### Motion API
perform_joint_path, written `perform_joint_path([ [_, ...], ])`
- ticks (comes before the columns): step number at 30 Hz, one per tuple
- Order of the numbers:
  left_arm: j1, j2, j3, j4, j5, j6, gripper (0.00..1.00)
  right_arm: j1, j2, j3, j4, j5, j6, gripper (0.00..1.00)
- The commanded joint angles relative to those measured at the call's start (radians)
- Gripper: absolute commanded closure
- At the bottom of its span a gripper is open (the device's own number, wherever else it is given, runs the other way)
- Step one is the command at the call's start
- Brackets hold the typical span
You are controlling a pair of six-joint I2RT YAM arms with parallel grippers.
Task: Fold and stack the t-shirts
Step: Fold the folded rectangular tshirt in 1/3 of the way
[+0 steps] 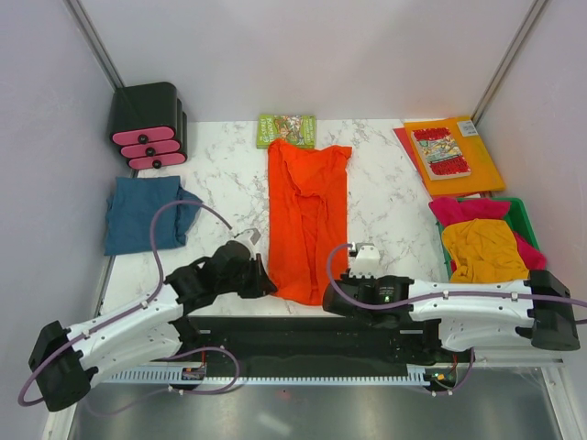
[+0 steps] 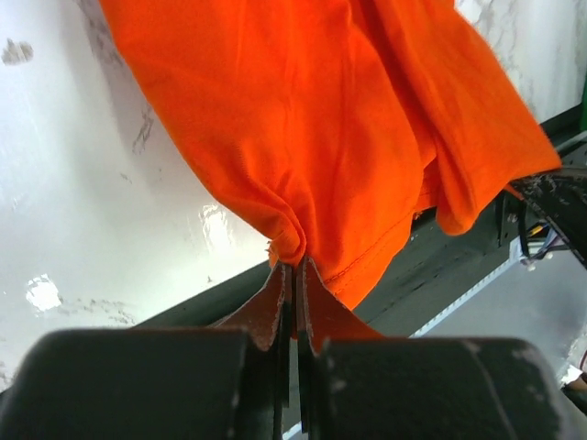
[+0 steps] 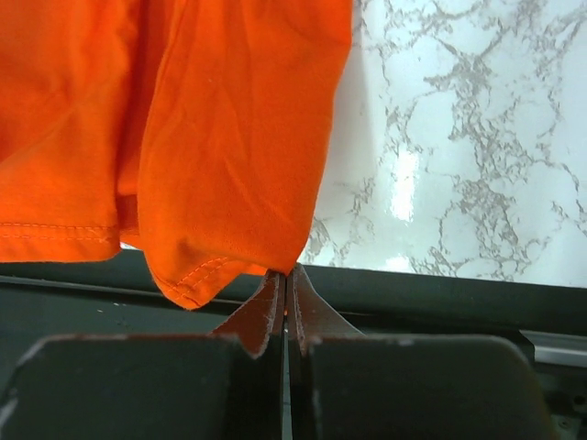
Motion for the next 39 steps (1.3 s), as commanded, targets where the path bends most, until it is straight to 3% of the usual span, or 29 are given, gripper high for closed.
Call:
perform_joint_path([
  [1,-0.059,-0.013,-0.047,-0.035,-0.041,-0.094,0.98,0.040,-0.006,-0.031,-0.027,0.010,0.056,1.00],
  [8,-0.143,0.008,-0.108,-0.036,-0.061,-0.168,0.98,0.116,0.049,-0.079,0.004,-0.024,0.119,1.00],
  [13,-0.143,0.046,-0.068,-0.033,-0.108,-0.140,0.98,0.112,0.048,-0.038,-0.010,0.054,0.081,1.00],
  [20,-0.142,0.210,0.143,-0.038,-0.188,-0.024,0.98,-0.053,0.074,0.102,-0.012,0.103,-0.103,1.00],
  [28,-0.109,0.356,0.312,-0.036,-0.254,0.074,0.98,-0.273,0.140,0.219,0.096,0.076,-0.370,1.00],
  [39,0.107,0.470,0.421,-0.009,-0.256,0.195,0.98,-0.512,0.287,0.318,0.238,-0.013,-0.558,1.00],
])
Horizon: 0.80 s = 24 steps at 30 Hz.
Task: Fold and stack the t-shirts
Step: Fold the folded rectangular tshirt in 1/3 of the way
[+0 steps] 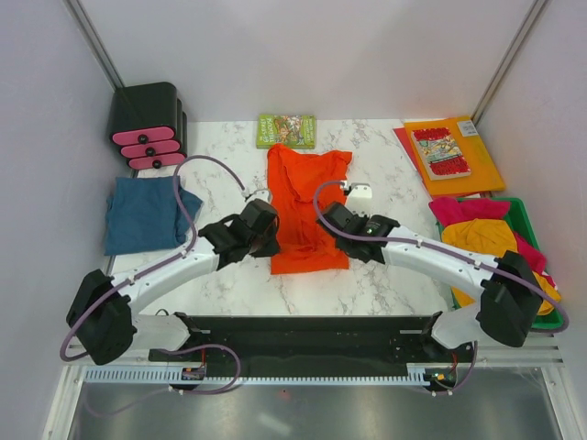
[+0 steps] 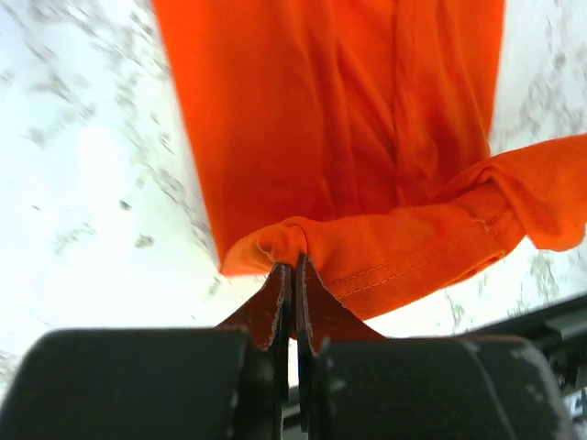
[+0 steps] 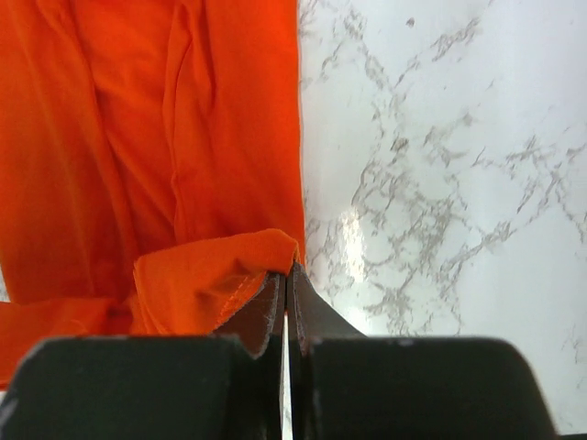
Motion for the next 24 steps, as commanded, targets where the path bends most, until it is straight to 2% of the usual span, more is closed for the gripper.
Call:
perform_joint_path([
  [1,0.074,0.063,0.076,0.051,-0.015,0.120,0.98,-0.073,0.058,0.086,0.090,-0.041,-0.106,1.00],
  [13,0.199,0.335,0.278,0.094,0.034,0.193,0.98,-0.212,0.294,0.224,0.175,-0.101,-0.186,1.00],
  [24,0.239,0.510,0.404,0.097,0.053,0.196,0.98,-0.291,0.469,0.365,0.207,-0.149,-0.226,1.00],
])
